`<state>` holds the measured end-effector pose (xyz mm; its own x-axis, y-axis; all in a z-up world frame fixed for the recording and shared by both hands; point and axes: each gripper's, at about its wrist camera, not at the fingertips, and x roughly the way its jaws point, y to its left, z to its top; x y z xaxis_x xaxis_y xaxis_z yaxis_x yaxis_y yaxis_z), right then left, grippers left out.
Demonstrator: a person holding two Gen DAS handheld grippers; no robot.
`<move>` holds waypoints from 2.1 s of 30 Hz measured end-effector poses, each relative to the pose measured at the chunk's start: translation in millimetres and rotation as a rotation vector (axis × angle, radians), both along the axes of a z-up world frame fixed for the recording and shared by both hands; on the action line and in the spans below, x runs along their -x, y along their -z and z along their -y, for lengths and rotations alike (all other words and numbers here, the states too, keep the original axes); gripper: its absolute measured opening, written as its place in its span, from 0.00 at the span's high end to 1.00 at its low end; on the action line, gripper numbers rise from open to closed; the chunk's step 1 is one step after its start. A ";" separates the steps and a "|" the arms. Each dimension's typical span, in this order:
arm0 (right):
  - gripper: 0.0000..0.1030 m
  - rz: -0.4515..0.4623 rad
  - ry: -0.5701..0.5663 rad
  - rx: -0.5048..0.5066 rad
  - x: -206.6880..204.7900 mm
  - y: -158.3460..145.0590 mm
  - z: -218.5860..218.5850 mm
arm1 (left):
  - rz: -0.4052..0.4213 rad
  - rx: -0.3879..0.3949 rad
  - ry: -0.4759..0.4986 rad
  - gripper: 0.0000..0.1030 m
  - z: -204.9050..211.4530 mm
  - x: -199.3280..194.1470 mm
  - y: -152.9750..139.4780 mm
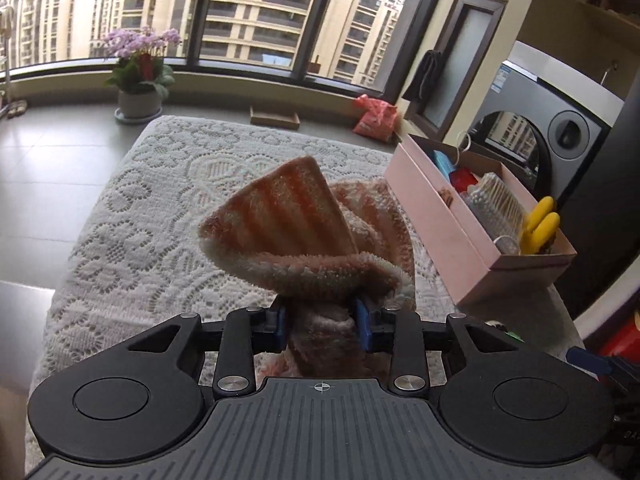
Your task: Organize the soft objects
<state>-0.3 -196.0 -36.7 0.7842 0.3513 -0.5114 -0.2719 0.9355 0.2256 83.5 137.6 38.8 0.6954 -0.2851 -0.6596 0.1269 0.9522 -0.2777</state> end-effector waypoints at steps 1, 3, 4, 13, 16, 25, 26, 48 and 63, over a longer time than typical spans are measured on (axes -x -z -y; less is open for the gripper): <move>0.13 0.000 0.001 0.001 0.1 0.0 0.0 | -0.011 0.001 0.027 0.67 4.0 8.8 0.3; 0.13 -0.001 0.003 0.001 0.7 0.0 0.3 | -0.034 -0.008 0.062 0.68 8.8 22.4 5.2; 0.13 -0.002 0.003 0.002 0.3 0.1 0.2 | -0.032 -0.022 0.070 0.68 10.7 28.0 8.0; 0.13 -0.015 0.010 -0.005 -2.7 1.1 1.0 | 0.011 -0.113 0.264 0.67 25.5 96.9 -5.7; 0.13 -0.017 0.007 -0.003 -2.8 1.5 0.8 | 0.001 -0.128 0.300 0.67 18.7 121.4 -14.6; 0.13 -0.020 0.008 -0.002 -2.8 1.9 0.5 | 0.158 0.139 0.083 0.67 -12.1 112.2 -59.3; 0.13 -0.021 0.009 -0.002 -2.8 1.9 0.5 | 0.174 0.135 0.064 0.67 -9.9 105.8 -58.8; 0.13 -0.025 0.010 -0.006 -4.4 2.7 2.2 | 0.022 -0.149 0.209 0.65 50.0 62.4 11.9; 0.13 -0.031 0.014 -0.003 -4.4 3.5 1.1 | 0.173 -0.380 0.081 0.53 30.1 57.2 -3.6</move>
